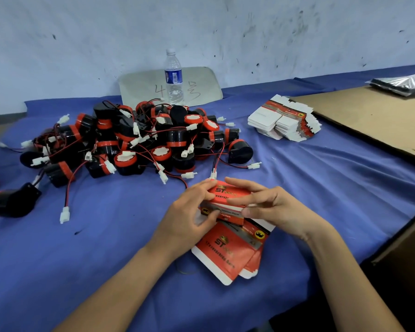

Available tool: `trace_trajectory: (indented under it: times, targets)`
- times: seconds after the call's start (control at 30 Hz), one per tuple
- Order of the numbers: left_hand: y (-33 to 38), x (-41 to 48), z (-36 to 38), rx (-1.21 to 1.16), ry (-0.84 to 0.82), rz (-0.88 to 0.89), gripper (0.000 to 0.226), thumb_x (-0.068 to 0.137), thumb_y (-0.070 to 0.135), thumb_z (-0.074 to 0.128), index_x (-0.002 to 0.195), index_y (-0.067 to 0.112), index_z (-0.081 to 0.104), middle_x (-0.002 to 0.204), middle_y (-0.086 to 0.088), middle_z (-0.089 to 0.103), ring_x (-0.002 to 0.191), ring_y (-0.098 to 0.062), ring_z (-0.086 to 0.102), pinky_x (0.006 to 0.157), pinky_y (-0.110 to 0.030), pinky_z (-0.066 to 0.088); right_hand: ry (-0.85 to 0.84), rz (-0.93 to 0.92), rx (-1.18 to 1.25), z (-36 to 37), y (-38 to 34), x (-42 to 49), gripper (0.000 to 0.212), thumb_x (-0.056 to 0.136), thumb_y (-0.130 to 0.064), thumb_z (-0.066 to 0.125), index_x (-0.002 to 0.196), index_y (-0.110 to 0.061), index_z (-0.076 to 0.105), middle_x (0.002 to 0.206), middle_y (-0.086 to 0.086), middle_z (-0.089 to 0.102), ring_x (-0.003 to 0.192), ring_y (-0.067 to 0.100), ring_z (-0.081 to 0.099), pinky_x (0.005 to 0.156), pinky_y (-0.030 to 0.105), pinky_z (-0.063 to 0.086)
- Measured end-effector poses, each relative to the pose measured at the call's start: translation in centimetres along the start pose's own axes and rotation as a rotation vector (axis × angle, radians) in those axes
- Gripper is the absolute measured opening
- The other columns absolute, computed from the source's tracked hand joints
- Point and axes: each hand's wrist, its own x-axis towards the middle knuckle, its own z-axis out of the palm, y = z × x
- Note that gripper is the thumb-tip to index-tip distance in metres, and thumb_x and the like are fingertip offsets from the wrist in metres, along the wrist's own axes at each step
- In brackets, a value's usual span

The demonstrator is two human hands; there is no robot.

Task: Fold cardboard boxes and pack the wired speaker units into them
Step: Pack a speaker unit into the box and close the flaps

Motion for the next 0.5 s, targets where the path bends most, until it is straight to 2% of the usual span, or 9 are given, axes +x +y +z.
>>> trace_trajectory:
  times: [0.1, 0.17, 0.3, 0.4, 0.5]
  targets:
    - [0.11, -0.08, 0.23, 0.056, -0.04, 0.097, 0.025, 0.086, 0.012, 0.068, 0.11, 0.006, 0.067, 0.139, -0.005, 0.052, 0.136, -0.013, 0.038, 0.111, -0.025, 0.032, -0.01, 0.002, -0.052, -0.07, -0.09, 0.2, 0.034, 0.078, -0.011, 0.067, 0.112, -0.011, 0.07, 0.142, -0.015, 0.046, 0.128, 0.001, 0.047, 0.093, 0.016, 0.044]
    - [0.18, -0.06, 0.34, 0.054, -0.04, 0.097, 0.021, 0.087, 0.013, 0.067, 0.107, 0.006, 0.069, 0.138, -0.006, 0.053, 0.137, -0.019, 0.039, 0.111, -0.03, 0.035, -0.011, 0.007, -0.073, -0.17, -0.07, 0.29, 0.033, 0.078, -0.013, 0.068, 0.11, -0.014, 0.072, 0.143, -0.015, 0.044, 0.129, -0.001, 0.045, 0.093, 0.015, 0.044]
    - [0.36, 0.01, 0.62, 0.066, 0.017, 0.101, 0.015, 0.087, 0.015, 0.064, 0.094, 0.005, 0.072, 0.129, -0.006, 0.061, 0.133, -0.027, 0.045, 0.104, -0.041, 0.042, -0.028, 0.029, -0.095, -0.33, 0.02, 0.28, 0.03, 0.077, -0.016, 0.071, 0.107, -0.018, 0.074, 0.149, -0.013, 0.036, 0.135, -0.001, 0.038, 0.096, 0.023, 0.048]
    - [0.42, 0.12, 0.8, 0.091, 0.037, 0.142, 0.012, 0.085, 0.013, 0.065, 0.088, 0.005, 0.073, 0.123, -0.006, 0.065, 0.13, -0.03, 0.047, 0.1, -0.047, 0.046, -0.031, 0.05, -0.12, -0.31, -0.03, 0.35, 0.026, 0.076, -0.02, 0.072, 0.101, -0.024, 0.077, 0.148, -0.014, 0.036, 0.137, -0.004, 0.03, 0.1, 0.026, 0.047]
    - [0.46, 0.14, 0.86, 0.077, 0.039, 0.132, 0.01, 0.086, 0.011, 0.066, 0.088, 0.004, 0.072, 0.123, -0.005, 0.065, 0.131, -0.028, 0.047, 0.101, -0.047, 0.046, -0.024, 0.057, -0.116, -0.12, -0.03, 0.27, 0.026, 0.076, -0.02, 0.073, 0.101, -0.023, 0.077, 0.146, -0.011, 0.039, 0.137, -0.007, 0.029, 0.1, 0.025, 0.046]
